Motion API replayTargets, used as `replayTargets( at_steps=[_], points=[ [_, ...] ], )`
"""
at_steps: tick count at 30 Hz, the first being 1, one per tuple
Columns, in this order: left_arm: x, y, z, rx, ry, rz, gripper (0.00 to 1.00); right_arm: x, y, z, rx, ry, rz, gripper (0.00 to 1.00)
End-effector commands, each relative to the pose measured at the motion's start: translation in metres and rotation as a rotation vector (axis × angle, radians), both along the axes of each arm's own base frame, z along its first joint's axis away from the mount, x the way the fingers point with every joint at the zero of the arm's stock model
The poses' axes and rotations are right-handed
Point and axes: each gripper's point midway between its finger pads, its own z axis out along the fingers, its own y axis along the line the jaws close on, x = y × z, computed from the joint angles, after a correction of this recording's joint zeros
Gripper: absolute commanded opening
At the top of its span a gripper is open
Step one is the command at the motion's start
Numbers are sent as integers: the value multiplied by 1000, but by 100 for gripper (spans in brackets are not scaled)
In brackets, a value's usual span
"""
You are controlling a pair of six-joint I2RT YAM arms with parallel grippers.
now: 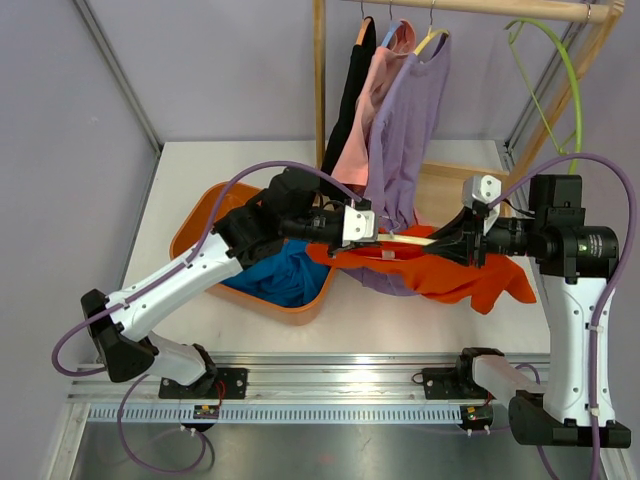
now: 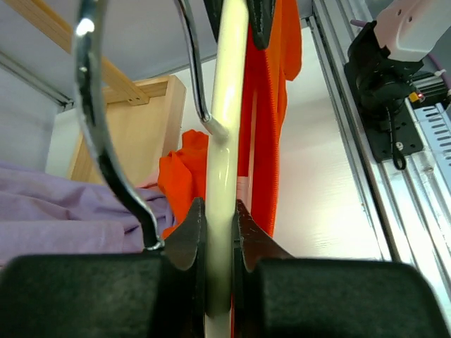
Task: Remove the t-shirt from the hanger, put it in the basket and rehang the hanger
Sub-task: Remove the tshirt from the hanger
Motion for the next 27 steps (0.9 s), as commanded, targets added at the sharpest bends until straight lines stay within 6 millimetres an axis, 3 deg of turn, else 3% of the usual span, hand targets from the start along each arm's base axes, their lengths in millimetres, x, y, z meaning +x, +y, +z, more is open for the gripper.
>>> replayTargets(
  at_steps=[1,3,4,6,7,11,17,19,24,26,27],
  points=[
    [11,-2,26,-75,-32,60,0,-33,11,2,98,230,29,0],
    [16,-1,26,-73,11,114,0,-20,11,10,113,186,1,1],
    [17,0,26,-72,28,128,0,-15,11,9,135,268,-50,9],
    [20,4,26,-63,69,173,0,1,10,24,153,185,-94,23],
    [22,5,28,-68,90,196,0,8,7,27,169,231,-163,39],
    [27,9,28,-64,240,292,0,40,-2,56,190,193,-306,71],
    [49,15,33,-62,452,496,0,75,-26,91,197,108,-528,82],
    [52,11,44,-96,542,545,0,78,-31,84,176,158,-579,80],
    [54,-6,55,-149,752,597,0,84,-50,27,123,357,-764,75],
    [52,-11,59,-179,835,605,0,87,-58,28,149,312,-824,75],
    [53,-15,58,-183,858,605,0,95,-66,15,179,361,-909,86]
  ],
)
